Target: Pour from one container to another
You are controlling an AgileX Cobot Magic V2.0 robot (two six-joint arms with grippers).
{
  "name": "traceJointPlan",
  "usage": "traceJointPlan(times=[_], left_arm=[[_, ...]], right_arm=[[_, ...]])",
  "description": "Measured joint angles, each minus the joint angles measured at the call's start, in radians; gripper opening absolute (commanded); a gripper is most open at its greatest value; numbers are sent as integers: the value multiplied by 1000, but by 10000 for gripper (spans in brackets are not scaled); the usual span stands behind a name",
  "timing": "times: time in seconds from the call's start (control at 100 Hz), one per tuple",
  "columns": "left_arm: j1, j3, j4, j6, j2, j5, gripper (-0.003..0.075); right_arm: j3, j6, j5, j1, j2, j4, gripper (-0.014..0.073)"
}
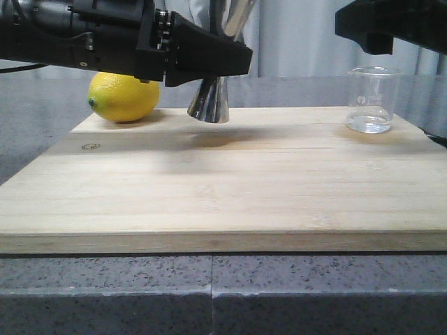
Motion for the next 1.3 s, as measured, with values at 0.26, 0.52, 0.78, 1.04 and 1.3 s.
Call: traceJointPlan(times=[0.26, 0.52, 0.78, 1.04, 1.3], left_arm=[[0, 0, 0, 0, 19, 0, -2], [0, 0, 0, 0, 28, 0, -2], [0, 0, 0, 1, 38, 0, -2], [0, 0, 0, 1, 38, 0, -2], [0, 0, 0, 1, 38, 0, -2]], right_arm=[[0, 0, 0, 0, 0, -8, 575], [0, -2, 0, 0, 0, -12, 575], [0, -2, 0, 0, 0, -16, 575], [0, -2, 0, 0, 0, -16, 575], [0, -2, 0, 0, 0, -16, 575]])
